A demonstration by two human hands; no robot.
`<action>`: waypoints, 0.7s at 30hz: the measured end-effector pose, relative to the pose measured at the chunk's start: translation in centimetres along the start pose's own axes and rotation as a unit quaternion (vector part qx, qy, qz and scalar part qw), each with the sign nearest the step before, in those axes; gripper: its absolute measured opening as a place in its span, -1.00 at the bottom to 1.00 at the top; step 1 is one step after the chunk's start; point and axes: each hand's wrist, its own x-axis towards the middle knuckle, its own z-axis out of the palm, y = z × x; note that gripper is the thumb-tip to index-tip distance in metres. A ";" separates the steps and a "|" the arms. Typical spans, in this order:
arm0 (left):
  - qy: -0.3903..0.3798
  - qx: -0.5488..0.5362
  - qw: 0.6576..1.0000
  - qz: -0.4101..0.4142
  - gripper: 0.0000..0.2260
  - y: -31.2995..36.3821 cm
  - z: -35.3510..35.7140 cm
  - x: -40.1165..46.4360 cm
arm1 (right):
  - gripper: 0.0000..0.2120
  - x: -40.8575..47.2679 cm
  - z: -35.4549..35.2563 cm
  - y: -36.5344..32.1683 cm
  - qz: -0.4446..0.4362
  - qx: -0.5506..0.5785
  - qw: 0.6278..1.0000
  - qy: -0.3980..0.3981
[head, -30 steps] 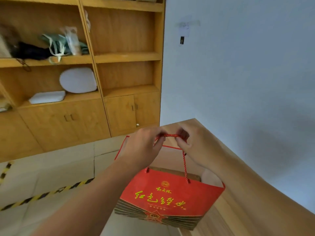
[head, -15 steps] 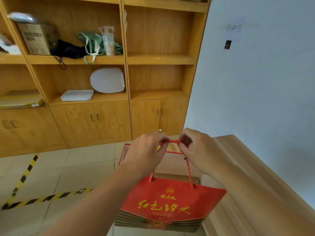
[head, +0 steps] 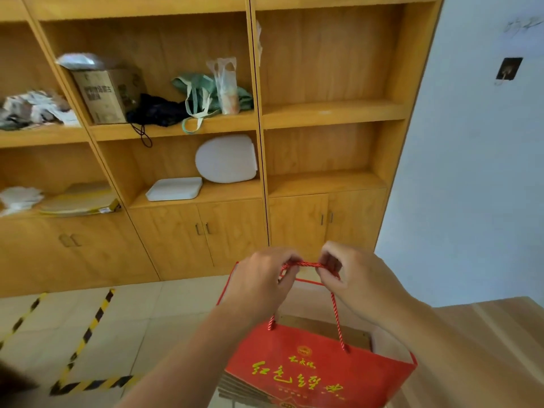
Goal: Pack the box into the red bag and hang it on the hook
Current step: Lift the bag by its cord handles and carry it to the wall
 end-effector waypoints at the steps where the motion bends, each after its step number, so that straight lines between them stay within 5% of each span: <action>1: 0.000 0.004 1.000 -0.005 -0.89 -1.1 0.2 1.6 | -0.91 1.9 0.3 0.5 -0.008 -0.001 1.000 -0.003; 21: 0.001 -0.016 1.000 0.013 -0.88 -22.4 3.6 30.8 | -0.89 37.3 7.3 7.5 -0.009 -0.052 0.998 0.024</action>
